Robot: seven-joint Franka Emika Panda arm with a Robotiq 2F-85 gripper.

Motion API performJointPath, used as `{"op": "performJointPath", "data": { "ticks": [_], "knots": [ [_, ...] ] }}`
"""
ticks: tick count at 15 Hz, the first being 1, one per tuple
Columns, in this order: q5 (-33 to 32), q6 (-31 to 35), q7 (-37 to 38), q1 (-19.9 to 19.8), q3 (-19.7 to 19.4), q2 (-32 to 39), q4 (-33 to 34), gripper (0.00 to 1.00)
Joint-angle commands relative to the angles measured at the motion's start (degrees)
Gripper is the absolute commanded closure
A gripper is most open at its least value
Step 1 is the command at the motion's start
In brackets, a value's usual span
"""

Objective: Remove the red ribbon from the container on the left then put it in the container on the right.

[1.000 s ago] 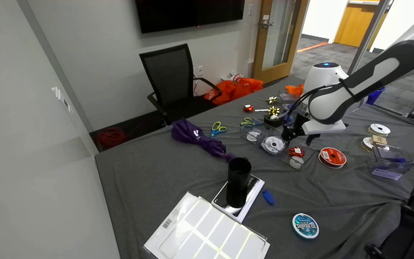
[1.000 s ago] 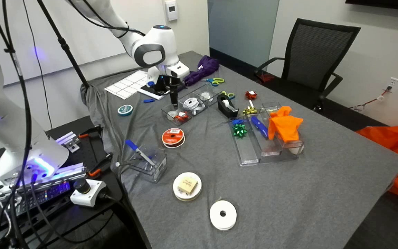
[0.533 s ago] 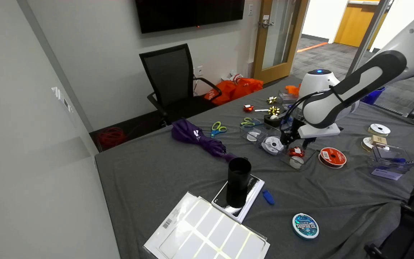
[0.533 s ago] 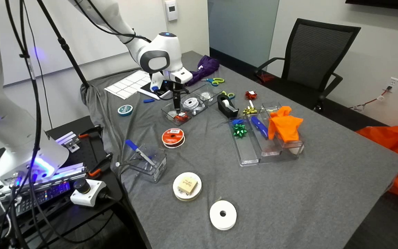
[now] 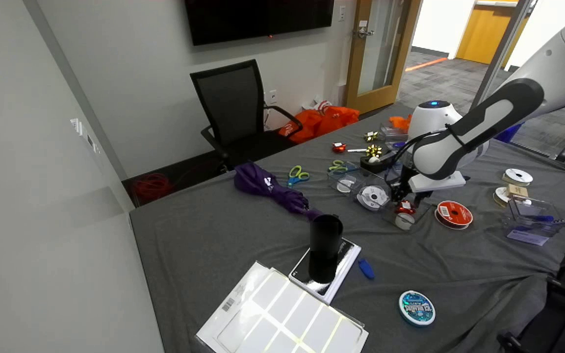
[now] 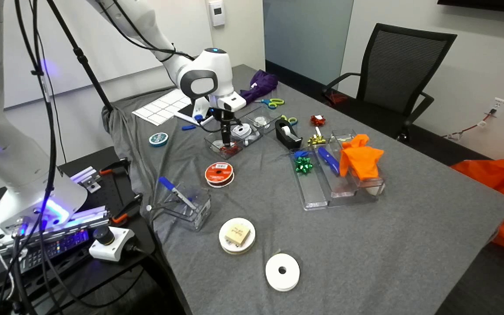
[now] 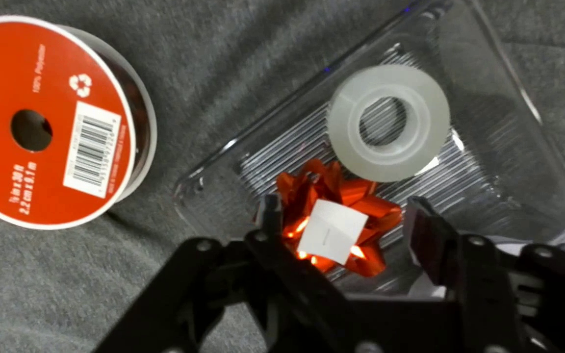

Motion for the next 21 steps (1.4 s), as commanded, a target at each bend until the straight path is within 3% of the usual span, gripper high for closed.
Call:
{"op": "performJointPath", "data": {
  "ticks": [1, 4, 5, 7, 10, 13, 21],
  "knots": [
    [-1.2, 0.7, -0.6, 1.2, -2.1, 1.1, 0.1, 0.32],
    [-1.4, 1.3, -0.4, 1.4, -2.8, 1.9, 0.6, 0.3],
    [-1.4, 1.2, -0.2, 1.5, -3.0, 2.5, 1.0, 0.55],
    [-1.5, 0.9, 0.3, 2.0, -3.6, 3.7, 1.8, 0.6],
    [-1.4, 1.0, 0.7, 2.4, -4.1, 5.1, 3.0, 0.83],
    [-1.1, 0.7, 0.4, 2.4, -4.3, 4.3, 2.9, 0.98],
    [1.7, -0.5, -4.0, 0.5, -0.4, -5.6, -2.6, 0.99]
  ]
}}
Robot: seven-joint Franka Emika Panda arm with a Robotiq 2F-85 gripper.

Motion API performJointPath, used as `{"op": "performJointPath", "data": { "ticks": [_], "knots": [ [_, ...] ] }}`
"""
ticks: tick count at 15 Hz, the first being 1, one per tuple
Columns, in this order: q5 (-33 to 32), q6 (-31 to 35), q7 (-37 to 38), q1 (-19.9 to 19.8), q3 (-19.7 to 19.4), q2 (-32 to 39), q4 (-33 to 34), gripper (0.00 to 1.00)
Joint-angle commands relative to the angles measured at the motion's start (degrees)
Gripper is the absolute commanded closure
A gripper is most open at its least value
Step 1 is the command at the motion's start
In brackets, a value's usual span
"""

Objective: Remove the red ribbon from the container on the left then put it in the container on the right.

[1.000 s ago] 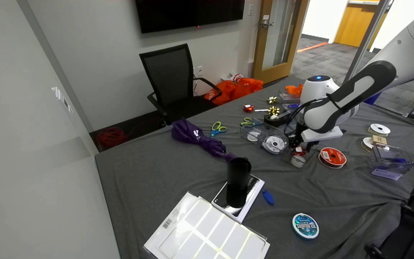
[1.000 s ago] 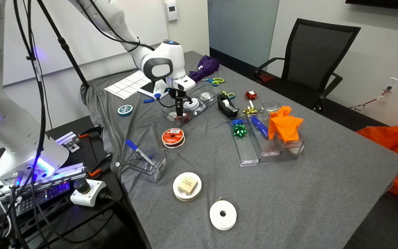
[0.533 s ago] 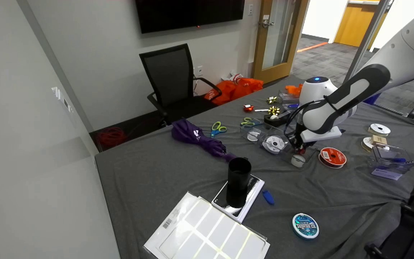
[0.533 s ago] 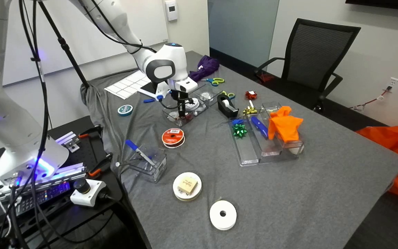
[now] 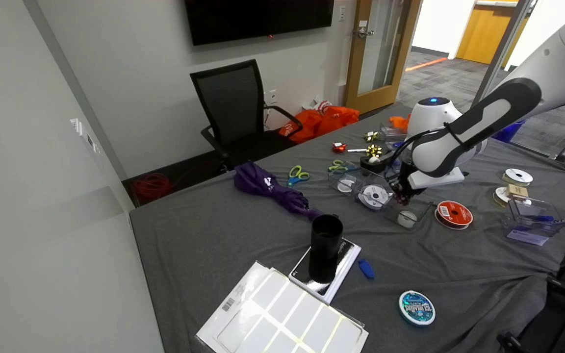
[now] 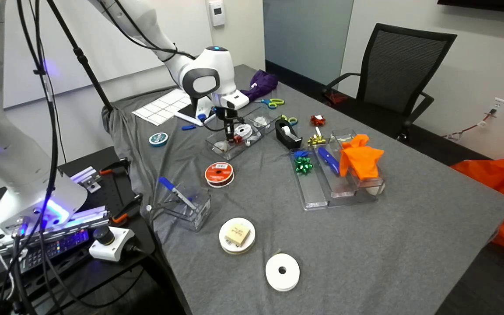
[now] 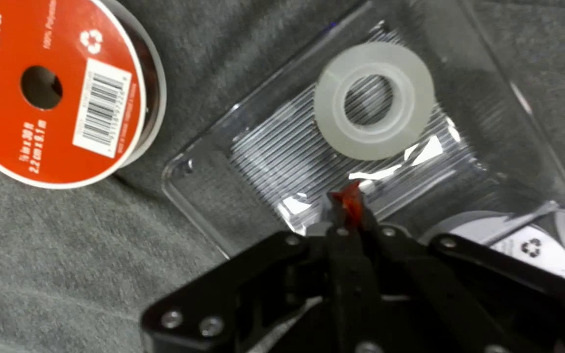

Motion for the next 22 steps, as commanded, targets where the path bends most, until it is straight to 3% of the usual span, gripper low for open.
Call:
{"op": "performJointPath", "data": {
  "ticks": [1, 4, 12, 13, 20, 22],
  "knots": [
    [2.6, -1.3, -3.5, -1.8, 2.5, -7.2, -4.1, 0.99],
    [4.0, -2.6, -2.7, -2.5, 1.8, -9.6, -3.3, 0.99],
    [10.7, -6.4, 2.5, -8.4, -1.3, -8.4, 8.2, 0.99],
    [9.1, -3.9, 1.6, -7.1, -0.9, -9.0, 5.2, 0.97],
    [9.6, -5.3, 2.5, -8.4, -1.3, -8.8, 7.6, 0.99],
    [11.0, -4.8, -0.8, -10.6, -0.8, -6.8, 9.6, 0.99]
  ]
}}
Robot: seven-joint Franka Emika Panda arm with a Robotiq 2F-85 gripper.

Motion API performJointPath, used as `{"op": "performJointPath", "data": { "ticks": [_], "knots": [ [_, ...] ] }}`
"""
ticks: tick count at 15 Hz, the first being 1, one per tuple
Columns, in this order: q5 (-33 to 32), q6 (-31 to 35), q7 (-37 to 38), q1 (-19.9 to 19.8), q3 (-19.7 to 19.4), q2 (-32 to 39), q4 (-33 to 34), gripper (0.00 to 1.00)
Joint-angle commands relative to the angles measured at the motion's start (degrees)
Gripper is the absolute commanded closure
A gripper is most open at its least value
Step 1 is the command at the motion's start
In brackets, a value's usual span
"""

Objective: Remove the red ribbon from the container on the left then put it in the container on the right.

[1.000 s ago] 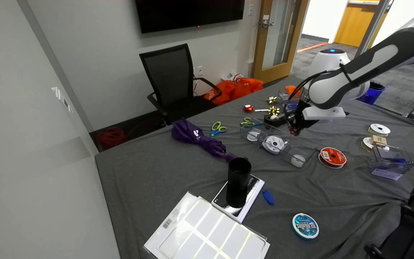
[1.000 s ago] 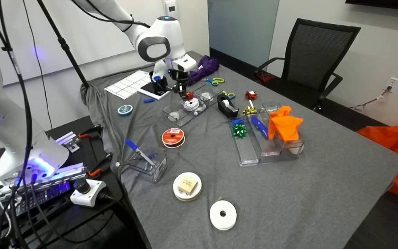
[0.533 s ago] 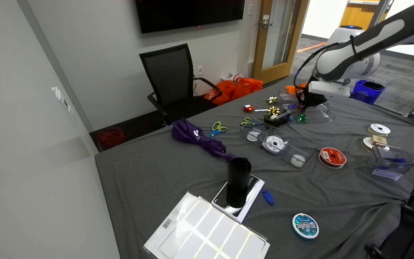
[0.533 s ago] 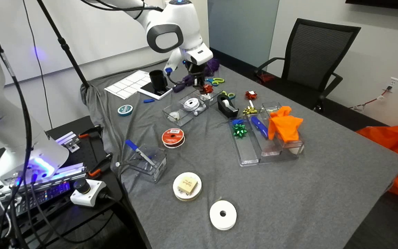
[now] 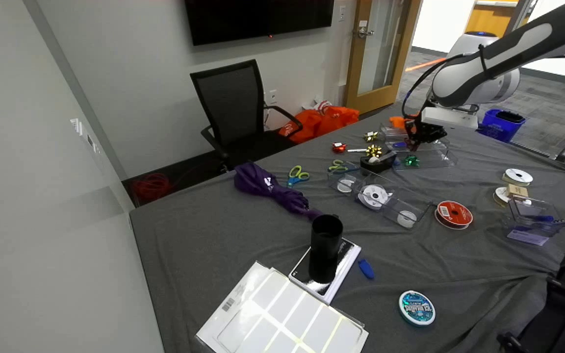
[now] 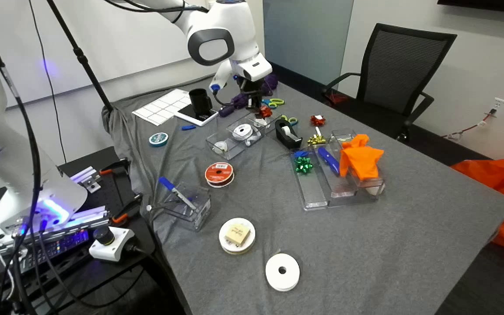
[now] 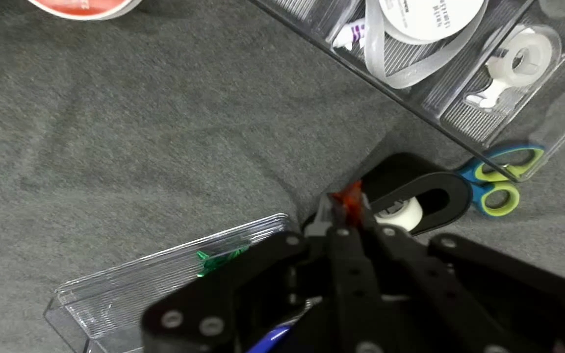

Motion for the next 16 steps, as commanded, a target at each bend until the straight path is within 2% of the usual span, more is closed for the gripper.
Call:
{"op": "performJointPath", "data": {
  "ticks": [1, 3, 8, 16],
  "knots": [
    [1.1, -0.1, -4.3, -3.1, 0.4, 2.8, 3.3, 0.99],
    [2.0, 1.2, -6.9, -5.6, 0.3, 5.5, 6.1, 0.99],
    [2.6, 10.5, -5.5, -9.2, -0.9, 13.7, 11.4, 0.99],
    [1.0, 14.8, -1.8, -8.6, -4.9, 23.4, 19.8, 0.99]
  ]
}}
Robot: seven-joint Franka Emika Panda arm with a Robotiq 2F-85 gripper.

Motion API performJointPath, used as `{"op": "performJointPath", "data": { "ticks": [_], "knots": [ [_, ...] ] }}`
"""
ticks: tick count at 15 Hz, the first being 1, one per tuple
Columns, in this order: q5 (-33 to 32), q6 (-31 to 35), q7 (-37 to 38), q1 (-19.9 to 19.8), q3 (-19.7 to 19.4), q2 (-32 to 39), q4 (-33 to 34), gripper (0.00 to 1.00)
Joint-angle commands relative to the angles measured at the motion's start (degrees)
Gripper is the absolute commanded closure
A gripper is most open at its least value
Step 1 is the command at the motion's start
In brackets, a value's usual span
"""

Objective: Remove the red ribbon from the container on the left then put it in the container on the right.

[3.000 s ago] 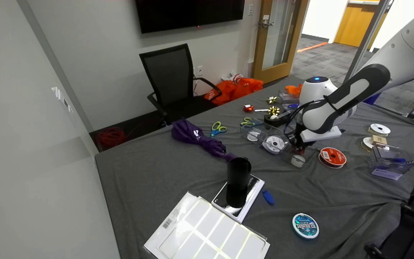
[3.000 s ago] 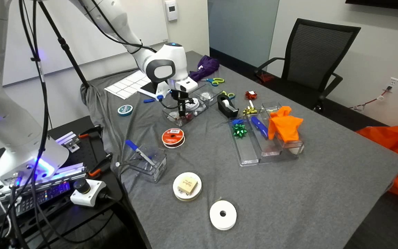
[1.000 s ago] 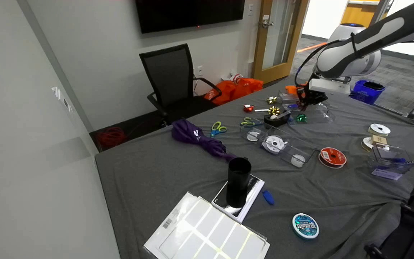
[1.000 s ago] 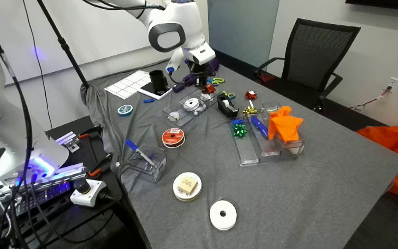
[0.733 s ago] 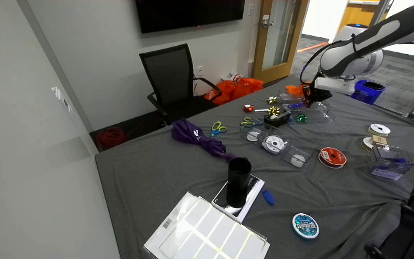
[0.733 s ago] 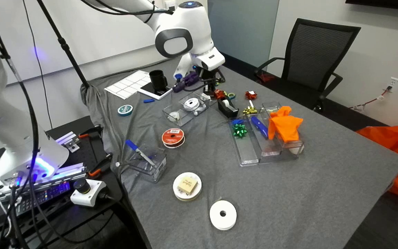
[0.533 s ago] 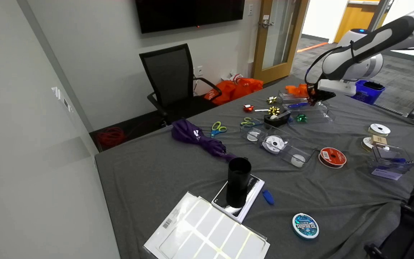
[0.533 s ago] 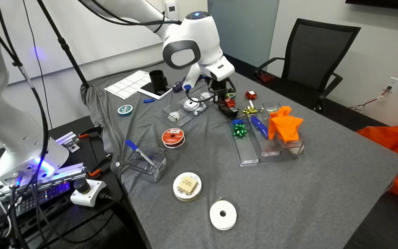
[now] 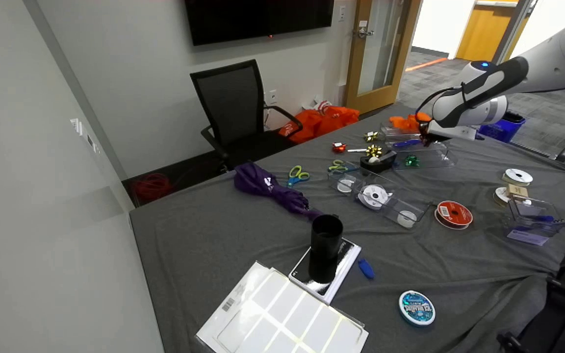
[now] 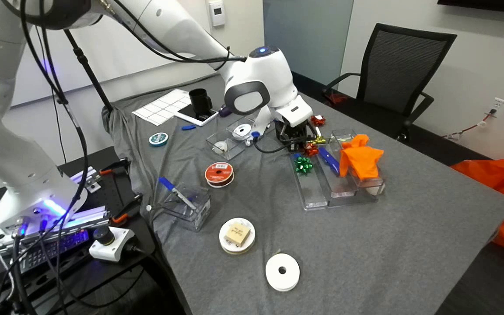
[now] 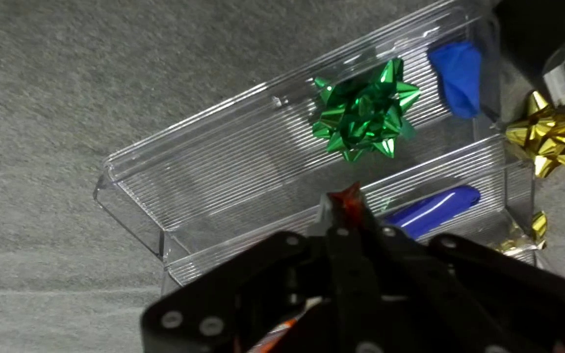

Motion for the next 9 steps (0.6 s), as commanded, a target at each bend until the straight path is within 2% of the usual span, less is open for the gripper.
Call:
{"op": "performJointPath", "data": {
  "ticks": [1, 9],
  "knots": [
    [-0.5, 1.4, 0.7, 0.8, -2.2, 4.1, 3.9, 0.99],
    [-3.3, 8.6, 0.7, 3.2, -8.2, 12.3, 5.2, 0.99]
  ]
}}
